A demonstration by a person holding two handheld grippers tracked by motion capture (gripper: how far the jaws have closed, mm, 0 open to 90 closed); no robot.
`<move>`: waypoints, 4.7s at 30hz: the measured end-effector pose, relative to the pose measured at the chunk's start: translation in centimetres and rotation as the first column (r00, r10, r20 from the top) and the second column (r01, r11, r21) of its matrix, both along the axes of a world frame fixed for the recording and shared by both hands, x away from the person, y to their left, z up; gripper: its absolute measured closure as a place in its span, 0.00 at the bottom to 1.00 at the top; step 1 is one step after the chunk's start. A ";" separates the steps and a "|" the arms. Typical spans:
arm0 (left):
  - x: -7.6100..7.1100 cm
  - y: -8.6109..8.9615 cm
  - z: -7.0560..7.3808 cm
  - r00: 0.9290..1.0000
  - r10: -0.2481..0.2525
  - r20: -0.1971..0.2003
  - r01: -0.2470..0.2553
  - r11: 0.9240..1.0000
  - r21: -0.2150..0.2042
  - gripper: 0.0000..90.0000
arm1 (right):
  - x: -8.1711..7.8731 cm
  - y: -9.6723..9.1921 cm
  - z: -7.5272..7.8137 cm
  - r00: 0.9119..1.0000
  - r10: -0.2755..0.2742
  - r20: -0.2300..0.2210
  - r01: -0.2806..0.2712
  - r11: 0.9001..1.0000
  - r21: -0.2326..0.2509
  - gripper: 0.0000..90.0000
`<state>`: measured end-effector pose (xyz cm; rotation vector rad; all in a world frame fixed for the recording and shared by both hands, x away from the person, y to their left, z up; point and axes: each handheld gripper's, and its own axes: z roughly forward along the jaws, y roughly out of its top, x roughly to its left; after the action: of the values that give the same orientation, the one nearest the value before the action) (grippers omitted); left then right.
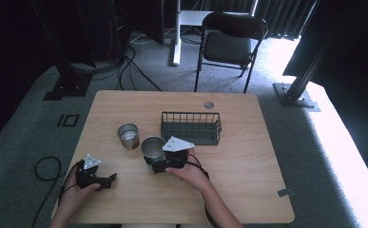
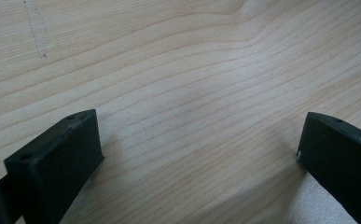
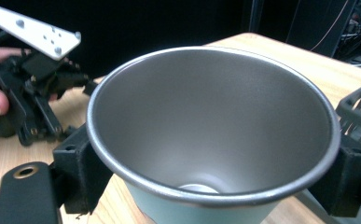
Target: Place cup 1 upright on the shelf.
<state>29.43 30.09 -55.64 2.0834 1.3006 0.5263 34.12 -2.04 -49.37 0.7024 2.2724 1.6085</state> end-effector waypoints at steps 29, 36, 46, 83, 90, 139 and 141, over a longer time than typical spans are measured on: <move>0.0 0.0 0.0 1.000 -0.001 -0.002 0.001 1.000 -0.001 0.00 | 1.3 -2.4 7.9 0.994 -0.067 0.090 0.059 0.995 0.082 0.15; 0.0 0.0 0.0 1.000 0.001 -0.001 -0.001 1.000 -0.002 0.00 | 2.3 -3.8 9.3 0.984 -0.143 0.111 0.132 0.986 0.100 0.15; 0.0 0.0 0.0 1.000 0.000 0.000 0.000 1.000 -0.002 0.00 | 3.6 -5.9 10.4 0.960 -0.247 0.129 0.236 0.967 0.096 0.15; 0.0 0.0 0.0 1.000 0.000 -0.001 0.000 1.000 -0.001 0.00 | 10.0 -12.9 3.2 0.782 -0.619 0.065 0.620 0.785 0.017 0.15; 0.0 0.0 0.0 1.000 0.000 -0.001 0.000 1.000 -0.001 0.00 | 10.0 -12.7 2.2 0.785 -0.617 0.059 0.618 0.786 0.001 0.15; 0.0 0.0 0.0 1.000 0.000 -0.001 0.000 1.000 -0.001 0.00 | 5.4 -15.3 1.7 0.824 -0.564 0.061 0.567 0.822 -0.051 0.12; 0.0 0.0 0.0 1.000 0.000 -0.001 0.000 1.000 -0.001 0.00 | 5.1 -15.7 1.7 0.823 -0.565 0.060 0.567 0.822 -0.047 0.12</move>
<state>29.42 30.09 -55.64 2.0830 1.3015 0.5242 39.20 -17.73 -47.68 1.1778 1.8180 1.2376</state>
